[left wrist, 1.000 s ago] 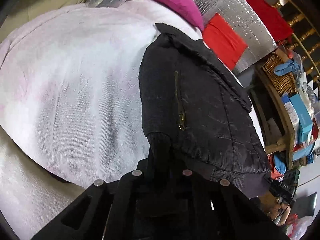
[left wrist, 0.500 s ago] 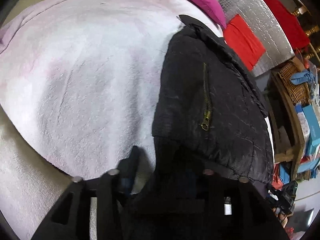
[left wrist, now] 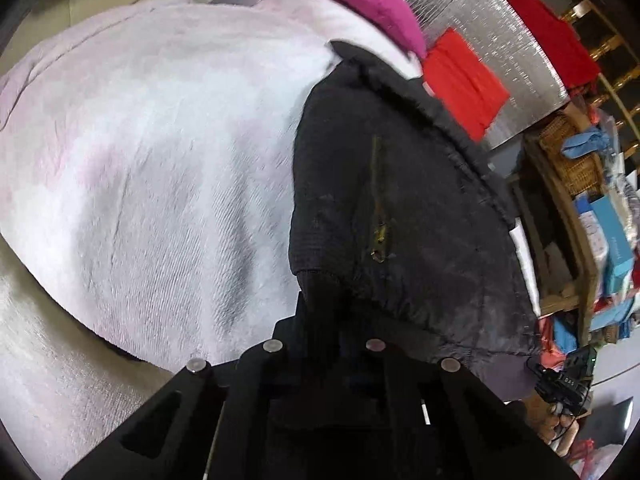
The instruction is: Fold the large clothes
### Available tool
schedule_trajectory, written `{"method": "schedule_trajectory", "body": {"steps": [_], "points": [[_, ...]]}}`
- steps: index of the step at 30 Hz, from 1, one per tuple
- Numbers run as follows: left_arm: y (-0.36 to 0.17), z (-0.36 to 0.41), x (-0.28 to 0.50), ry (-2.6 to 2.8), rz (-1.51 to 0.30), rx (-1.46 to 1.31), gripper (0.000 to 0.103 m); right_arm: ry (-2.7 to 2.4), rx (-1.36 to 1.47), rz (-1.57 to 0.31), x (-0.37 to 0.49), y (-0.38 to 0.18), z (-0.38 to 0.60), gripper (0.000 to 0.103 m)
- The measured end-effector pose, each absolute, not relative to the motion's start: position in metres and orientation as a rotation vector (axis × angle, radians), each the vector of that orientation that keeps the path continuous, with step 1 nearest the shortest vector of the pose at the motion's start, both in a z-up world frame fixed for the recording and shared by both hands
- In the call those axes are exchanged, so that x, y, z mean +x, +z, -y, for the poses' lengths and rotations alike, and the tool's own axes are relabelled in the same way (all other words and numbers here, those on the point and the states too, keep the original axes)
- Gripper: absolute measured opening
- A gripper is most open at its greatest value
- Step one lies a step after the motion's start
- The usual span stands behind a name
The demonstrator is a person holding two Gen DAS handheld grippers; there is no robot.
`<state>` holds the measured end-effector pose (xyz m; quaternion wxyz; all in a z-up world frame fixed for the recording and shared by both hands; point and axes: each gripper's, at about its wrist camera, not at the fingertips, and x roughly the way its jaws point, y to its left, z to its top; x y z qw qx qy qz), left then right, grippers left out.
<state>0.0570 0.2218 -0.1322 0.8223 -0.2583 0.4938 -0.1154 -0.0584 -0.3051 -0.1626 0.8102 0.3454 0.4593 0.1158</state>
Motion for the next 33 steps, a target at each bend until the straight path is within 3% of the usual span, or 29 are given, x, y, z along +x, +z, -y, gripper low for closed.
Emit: {"method": "schedule_trajectory", "body": {"steps": [7,13,33], "points": [[-0.143,-0.223,0.057,-0.22,-1.077,-0.542,0.01,0.228,0.774,-1.021,-0.059,-0.184,0.309,0.01],[-0.122,-0.221,0.055,-0.25,-1.026,-0.526,0.01,0.264,0.757,-0.968,-0.061,-0.162,0.31,0.009],[-0.127,-0.222,0.05,-0.245,-1.011,-0.552,0.008,0.263,0.778,-0.968,-0.067,-0.168,0.311,0.009]]}}
